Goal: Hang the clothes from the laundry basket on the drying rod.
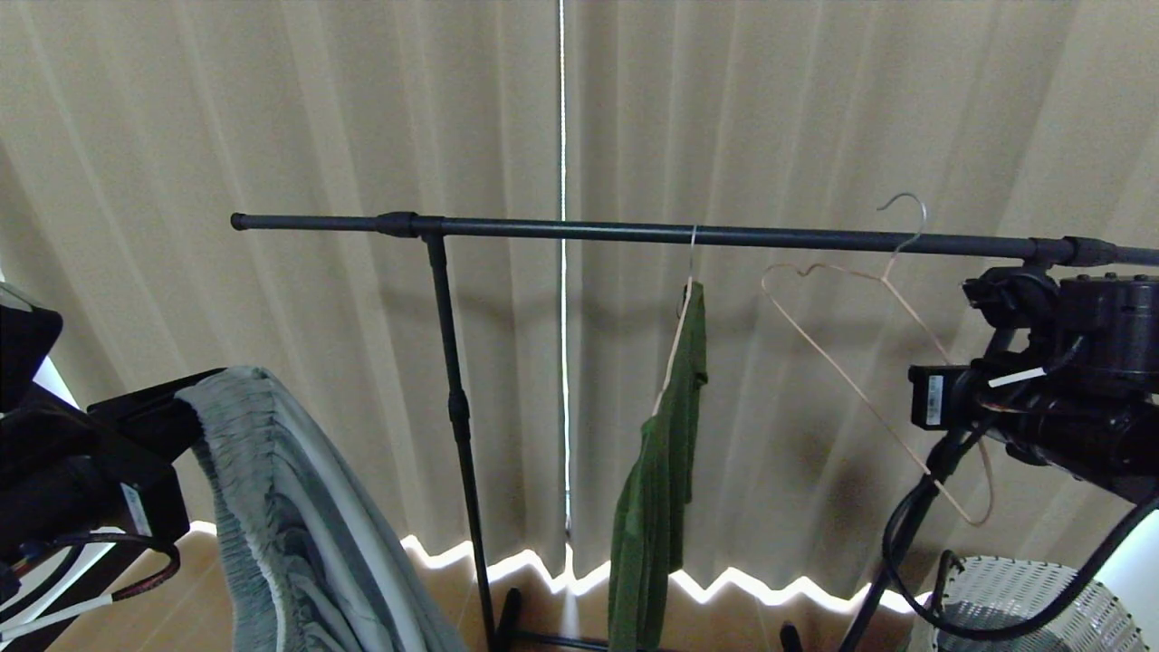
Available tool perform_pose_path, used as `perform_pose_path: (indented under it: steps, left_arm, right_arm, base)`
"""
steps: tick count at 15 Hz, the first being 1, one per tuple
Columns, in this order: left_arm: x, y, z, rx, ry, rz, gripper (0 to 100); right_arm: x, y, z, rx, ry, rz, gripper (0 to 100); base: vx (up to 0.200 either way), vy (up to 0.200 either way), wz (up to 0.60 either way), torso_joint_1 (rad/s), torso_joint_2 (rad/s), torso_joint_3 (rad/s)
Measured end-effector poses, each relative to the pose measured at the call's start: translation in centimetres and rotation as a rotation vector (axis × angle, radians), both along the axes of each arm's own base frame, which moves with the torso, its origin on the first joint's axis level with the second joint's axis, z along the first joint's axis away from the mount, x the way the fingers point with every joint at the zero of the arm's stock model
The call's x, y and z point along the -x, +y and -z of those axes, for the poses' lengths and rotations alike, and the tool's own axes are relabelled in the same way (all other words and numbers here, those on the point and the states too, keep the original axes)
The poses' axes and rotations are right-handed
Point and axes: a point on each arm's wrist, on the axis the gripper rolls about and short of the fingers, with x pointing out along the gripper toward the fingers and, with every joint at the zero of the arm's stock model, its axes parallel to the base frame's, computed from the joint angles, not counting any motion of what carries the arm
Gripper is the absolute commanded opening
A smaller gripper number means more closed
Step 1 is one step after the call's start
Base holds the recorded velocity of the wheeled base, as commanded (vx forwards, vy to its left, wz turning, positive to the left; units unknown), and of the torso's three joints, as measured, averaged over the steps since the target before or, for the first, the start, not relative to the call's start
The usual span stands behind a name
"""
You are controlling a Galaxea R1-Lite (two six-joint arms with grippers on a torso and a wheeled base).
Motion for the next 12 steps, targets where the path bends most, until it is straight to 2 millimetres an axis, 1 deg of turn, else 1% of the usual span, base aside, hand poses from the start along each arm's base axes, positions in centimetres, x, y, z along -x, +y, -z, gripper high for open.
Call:
perform_pose_path:
  steps: [2, 4, 10, 12]
  left_arm:
    - [0.0, 0.0, 0.0, 0.0, 0.001, -0.001, 0]
    - [-0.1, 0.0, 0.2, -0.002, 0.01, -0.004, 0]
    - [-0.2, 0.0, 0.3, -0.003, 0.016, -0.005, 0]
    - [-0.2, 0.0, 0.5, -0.006, 0.022, -0.003, 0]
  right_arm:
    - [1.8, -0.3, 0.1, 0.001, 0.002, 0.0, 0]
    - [3.0, -0.6, 0.1, 0.0, -0.004, -0.001, 0]
    - [4.6, -0.9, -1.1, 0.01, -0.06, -0.011, 0]
    - [4.9, -1.0, -1.3, 0.008, -0.069, -0.013, 0]
  base:
    - [-0.2, 0.0, 0.0, 0.0, 0.0, 0.005]
    - [-0.2, 0.0, 0.0, 0.012, 0.01, 0.0]
    - [-0.2, 0.0, 0.0, -0.004, 0.0, 0.002]
    - [0.0, 0.0, 0.0, 0.0, 0.0, 0.0]
